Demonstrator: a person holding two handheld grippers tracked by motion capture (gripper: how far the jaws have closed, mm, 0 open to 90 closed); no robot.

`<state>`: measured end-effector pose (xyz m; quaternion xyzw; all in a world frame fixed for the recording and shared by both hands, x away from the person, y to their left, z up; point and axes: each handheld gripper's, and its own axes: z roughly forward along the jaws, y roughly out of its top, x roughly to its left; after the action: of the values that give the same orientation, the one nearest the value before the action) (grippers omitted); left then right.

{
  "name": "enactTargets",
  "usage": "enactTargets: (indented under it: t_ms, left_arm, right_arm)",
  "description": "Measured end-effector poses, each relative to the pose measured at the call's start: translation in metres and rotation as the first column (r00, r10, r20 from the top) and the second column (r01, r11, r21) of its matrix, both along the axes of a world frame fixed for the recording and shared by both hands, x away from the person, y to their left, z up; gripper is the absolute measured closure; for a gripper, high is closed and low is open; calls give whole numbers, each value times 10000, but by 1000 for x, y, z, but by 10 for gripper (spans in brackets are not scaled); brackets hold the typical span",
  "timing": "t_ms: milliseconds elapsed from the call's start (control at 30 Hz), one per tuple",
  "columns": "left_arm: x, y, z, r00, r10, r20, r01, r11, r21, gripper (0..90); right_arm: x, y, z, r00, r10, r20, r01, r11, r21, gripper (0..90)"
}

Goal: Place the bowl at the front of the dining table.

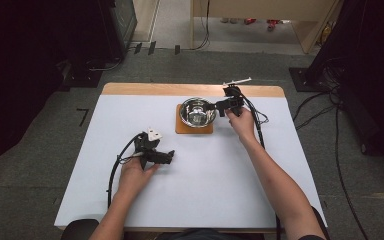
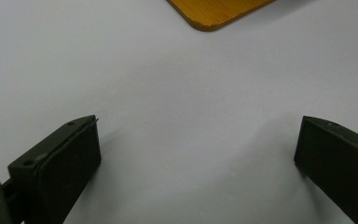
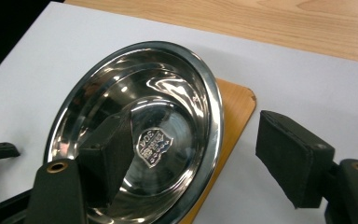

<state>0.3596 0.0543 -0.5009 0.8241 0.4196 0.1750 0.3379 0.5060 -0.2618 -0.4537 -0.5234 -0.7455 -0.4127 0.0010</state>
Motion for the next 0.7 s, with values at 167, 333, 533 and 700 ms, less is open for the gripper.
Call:
enactTargets:
  t_ms: [167,333,533,700]
  left_arm:
    - [0,0,0,10000,-10,-5,10,10000,16,1]
    - [0,0,0,10000,-8,-2,8,10000,15,1]
    - [0,0,0,10000,-8,-4,8,10000,14,1]
    - [0,0,0,10000,-8,-4,8,10000,11,1]
  right_arm:
    - [-5,-2,2,9998,-90,187,93,9998,-155,278]
    - [-9,-3,2,9995,-78,317,85,9997,-221,278]
    - [-14,1,4,9995,57,318,-46,9994,-351,278]
    - [-20,3,6,9988,164,467,-140,9986,-511,278]
